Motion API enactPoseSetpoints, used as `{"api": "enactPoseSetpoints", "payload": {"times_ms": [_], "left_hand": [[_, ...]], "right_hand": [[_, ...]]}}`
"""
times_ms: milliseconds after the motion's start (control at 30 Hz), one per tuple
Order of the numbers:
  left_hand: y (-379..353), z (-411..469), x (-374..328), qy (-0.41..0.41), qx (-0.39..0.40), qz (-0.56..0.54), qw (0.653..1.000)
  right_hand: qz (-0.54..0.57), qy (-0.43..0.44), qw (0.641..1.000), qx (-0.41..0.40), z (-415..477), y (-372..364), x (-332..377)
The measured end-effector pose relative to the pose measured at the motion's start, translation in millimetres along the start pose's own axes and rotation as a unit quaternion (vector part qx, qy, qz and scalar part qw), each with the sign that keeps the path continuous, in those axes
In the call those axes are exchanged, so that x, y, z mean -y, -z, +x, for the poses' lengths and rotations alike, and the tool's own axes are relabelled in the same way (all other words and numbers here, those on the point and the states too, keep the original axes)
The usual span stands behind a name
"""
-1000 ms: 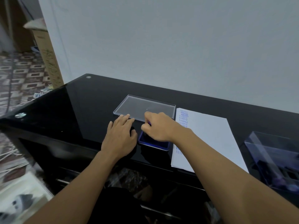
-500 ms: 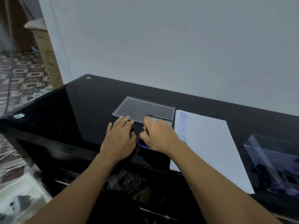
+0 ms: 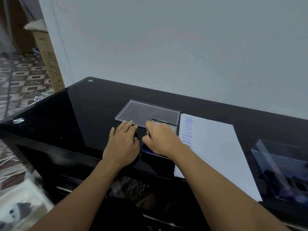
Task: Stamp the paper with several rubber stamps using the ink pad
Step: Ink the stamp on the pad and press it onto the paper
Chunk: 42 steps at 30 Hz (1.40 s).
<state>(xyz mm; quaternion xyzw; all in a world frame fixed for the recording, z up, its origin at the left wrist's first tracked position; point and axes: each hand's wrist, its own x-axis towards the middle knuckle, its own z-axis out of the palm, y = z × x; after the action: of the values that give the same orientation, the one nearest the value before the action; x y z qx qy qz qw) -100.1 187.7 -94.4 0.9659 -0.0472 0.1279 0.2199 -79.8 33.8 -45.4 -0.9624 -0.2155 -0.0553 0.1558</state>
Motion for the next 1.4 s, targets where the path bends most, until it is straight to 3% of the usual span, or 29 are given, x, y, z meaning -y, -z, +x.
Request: {"api": "enactPoseSetpoints", "payload": {"times_ms": [800, 1100, 1400], "left_hand": [[0.8, -1.8, -1.5, 0.001, -0.002, -0.002, 1.0], [0.7, -1.5, -1.0, 0.001, 0.002, 0.0, 1.0], [0.5, -1.7, -1.3, 0.002, -0.002, 0.001, 1.0]], "right_hand": [[0.007, -0.009, 1.0, 0.005, -0.3, 2.5, 2.1], [-0.002, -0.02, 0.999, -0.031, -8.0, -2.9, 1.2], [-0.005, -0.012, 1.0, -0.002, 1.1, 0.0, 1.7]]}}
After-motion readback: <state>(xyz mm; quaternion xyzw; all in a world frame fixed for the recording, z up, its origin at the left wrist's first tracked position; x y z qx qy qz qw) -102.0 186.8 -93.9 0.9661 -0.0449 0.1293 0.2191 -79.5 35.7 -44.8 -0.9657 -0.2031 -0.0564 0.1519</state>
